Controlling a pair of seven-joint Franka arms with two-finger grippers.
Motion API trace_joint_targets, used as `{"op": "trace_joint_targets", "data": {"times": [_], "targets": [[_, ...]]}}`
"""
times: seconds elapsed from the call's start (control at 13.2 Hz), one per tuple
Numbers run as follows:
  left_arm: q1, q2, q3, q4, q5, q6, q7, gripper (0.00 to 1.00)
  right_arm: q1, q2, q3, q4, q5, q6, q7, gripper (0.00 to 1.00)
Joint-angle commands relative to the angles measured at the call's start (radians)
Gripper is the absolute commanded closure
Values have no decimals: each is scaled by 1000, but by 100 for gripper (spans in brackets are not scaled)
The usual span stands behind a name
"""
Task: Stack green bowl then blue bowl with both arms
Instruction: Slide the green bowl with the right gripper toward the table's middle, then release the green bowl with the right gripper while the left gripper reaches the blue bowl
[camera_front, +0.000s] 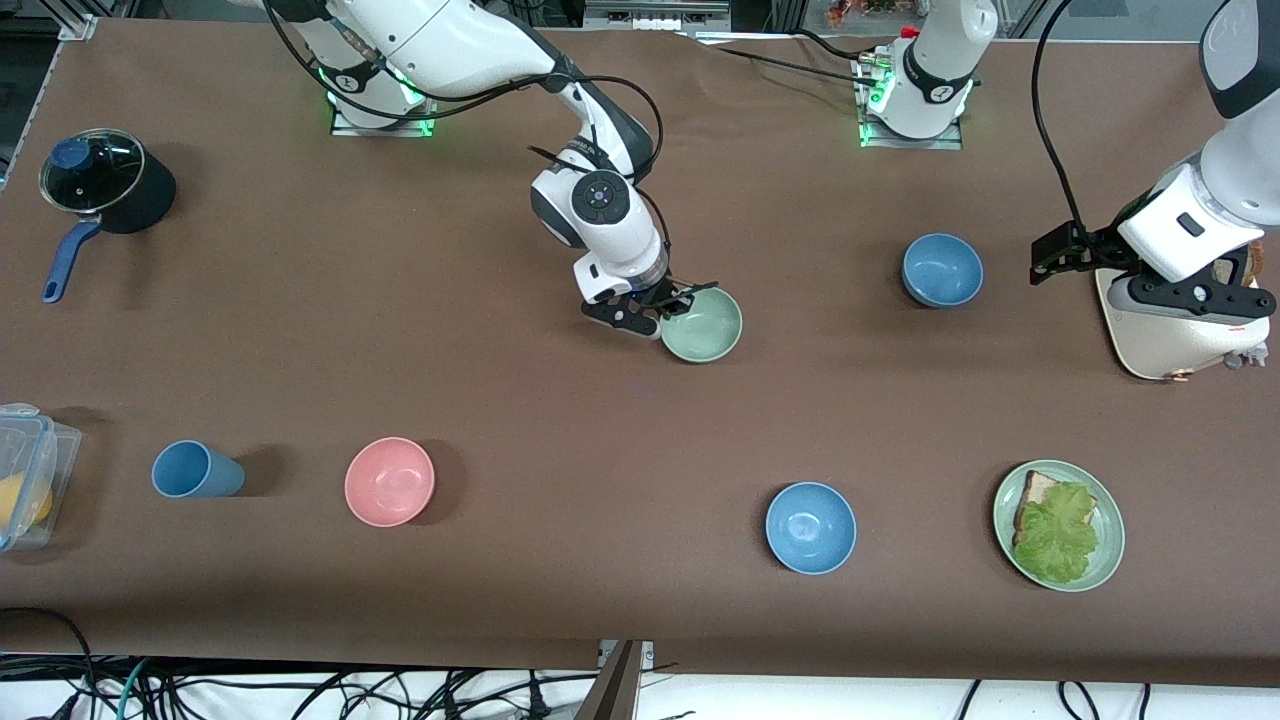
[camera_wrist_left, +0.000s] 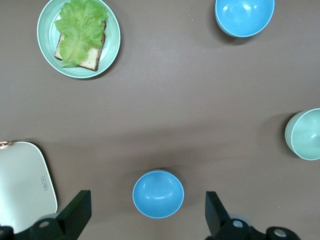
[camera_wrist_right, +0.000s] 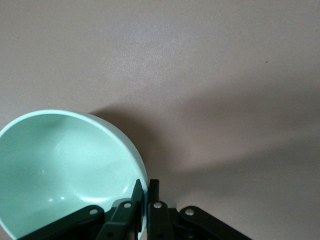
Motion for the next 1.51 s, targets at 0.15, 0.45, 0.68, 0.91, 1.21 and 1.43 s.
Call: {"op": "trace_joint_targets", "data": {"times": [0.15,0.45,0.68,0.91,1.21,1.43], "targets": [[-1,7,5,16,-13,-14,26,0,15,-6,-35,54,-27,-50,24,0],[2,7,5,14,-14,-14,26,0,11,-58,-86,151,-51,-267,7,0],[22,13,7,7,-13,-23,28,0,-24,-142,-156,187,-74,-422,-141,0],[45,39,8,2,-10,-35,31,0,-152,-234,-157,200,-36,-589,-354,0],[54,71,2,-68,-4,-19,31,0,-352,-377,-171,201,93,-816,-767,0],[52,70,-4,-169,64,79,38,0,-478,-507,-179,183,93,-930,-979,0]]}}
